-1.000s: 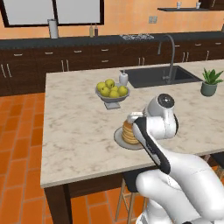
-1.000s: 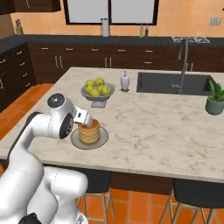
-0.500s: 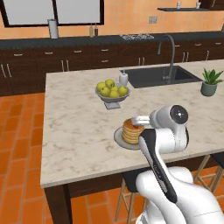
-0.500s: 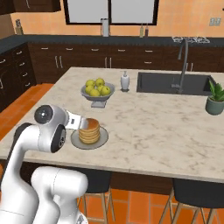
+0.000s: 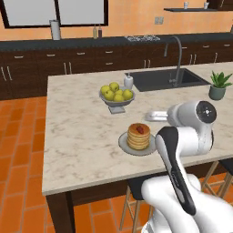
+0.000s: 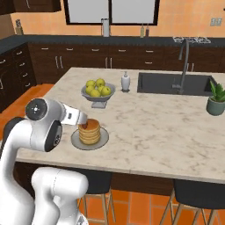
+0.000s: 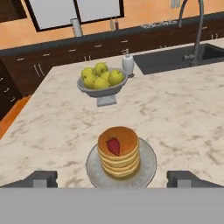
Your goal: Take the strawberry from the fridge and place it on top of the pancake, located on the dining counter.
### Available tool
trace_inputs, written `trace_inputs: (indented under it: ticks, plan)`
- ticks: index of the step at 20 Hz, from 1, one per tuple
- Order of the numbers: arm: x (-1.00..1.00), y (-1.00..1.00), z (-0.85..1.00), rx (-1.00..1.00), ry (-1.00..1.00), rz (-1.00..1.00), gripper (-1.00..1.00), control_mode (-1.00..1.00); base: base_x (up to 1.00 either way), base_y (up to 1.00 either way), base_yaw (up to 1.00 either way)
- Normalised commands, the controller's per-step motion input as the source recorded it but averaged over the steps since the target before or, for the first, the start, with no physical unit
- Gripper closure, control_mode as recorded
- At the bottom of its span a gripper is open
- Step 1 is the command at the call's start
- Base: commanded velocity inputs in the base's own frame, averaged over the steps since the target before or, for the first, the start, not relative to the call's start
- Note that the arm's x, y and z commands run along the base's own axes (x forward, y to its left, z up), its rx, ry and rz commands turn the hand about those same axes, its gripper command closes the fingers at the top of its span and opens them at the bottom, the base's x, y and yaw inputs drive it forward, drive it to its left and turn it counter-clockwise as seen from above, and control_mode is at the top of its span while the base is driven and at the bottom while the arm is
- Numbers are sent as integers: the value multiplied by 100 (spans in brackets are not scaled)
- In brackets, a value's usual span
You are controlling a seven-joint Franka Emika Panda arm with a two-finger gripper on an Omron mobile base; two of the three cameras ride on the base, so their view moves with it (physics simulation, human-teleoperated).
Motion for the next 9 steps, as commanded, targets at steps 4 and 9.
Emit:
trace_inputs:
  ticks: [4, 9]
  plan:
    - [-4, 4, 0, 0, 6, 0, -100, -100, 0, 0, 0]
    - [0, 10, 0, 0, 12, 0, -100, -100, 0, 0, 0]
